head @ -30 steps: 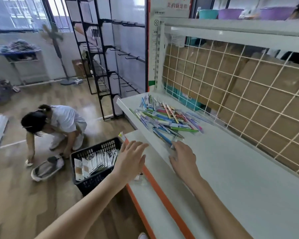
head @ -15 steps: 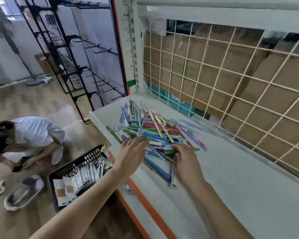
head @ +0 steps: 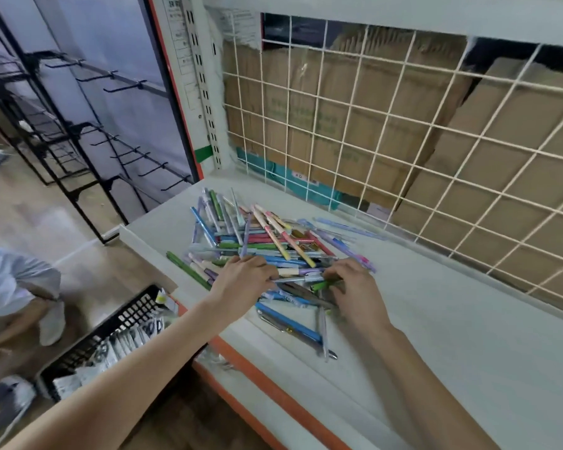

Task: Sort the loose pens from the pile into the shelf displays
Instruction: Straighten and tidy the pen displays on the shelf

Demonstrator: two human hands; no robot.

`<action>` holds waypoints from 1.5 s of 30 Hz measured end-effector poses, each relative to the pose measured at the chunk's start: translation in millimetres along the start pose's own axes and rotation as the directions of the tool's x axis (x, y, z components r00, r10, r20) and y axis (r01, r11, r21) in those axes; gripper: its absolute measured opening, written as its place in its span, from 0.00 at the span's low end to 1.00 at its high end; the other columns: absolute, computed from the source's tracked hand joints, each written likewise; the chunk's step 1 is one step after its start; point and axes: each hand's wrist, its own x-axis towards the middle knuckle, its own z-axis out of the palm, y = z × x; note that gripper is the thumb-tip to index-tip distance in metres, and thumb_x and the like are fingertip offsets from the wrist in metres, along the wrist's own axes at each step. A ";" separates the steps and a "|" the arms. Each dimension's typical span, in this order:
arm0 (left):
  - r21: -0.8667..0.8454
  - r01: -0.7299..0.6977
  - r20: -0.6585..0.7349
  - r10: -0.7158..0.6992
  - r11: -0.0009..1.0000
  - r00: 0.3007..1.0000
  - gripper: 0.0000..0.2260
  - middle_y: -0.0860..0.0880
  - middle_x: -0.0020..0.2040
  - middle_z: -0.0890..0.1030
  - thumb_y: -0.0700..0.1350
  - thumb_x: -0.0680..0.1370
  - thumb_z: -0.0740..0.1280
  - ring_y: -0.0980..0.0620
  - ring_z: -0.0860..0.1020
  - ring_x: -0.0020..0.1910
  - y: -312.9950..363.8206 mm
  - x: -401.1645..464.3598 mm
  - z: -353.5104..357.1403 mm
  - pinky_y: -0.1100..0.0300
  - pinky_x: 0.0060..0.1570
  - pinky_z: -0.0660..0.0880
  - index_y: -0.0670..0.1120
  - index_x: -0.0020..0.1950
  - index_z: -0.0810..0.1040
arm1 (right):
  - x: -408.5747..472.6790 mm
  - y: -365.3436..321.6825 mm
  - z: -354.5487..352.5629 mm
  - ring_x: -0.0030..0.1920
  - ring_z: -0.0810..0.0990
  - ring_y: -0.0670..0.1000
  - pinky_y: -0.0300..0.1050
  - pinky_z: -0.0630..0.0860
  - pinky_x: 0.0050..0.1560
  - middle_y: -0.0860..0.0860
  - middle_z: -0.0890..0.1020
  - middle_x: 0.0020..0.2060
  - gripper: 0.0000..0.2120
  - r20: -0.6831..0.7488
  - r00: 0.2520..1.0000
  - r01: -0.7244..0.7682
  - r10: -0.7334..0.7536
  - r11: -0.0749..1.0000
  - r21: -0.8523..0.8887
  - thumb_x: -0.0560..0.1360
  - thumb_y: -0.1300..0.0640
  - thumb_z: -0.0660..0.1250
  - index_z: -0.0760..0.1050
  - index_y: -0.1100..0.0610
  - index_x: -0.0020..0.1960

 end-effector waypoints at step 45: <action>-0.995 0.099 0.088 0.382 -0.011 0.920 0.20 0.42 0.47 0.75 0.30 0.76 0.64 0.47 0.83 0.38 335.7 -11.1 -81.3 0.54 0.41 0.80 0.55 0.54 0.66 | -354.1 42.3 -128.1 0.38 0.80 0.55 0.44 0.79 0.42 0.56 0.80 0.37 0.08 -0.420 0.361 0.062 0.833 0.428 0.902 0.77 0.69 0.60 0.77 0.61 0.48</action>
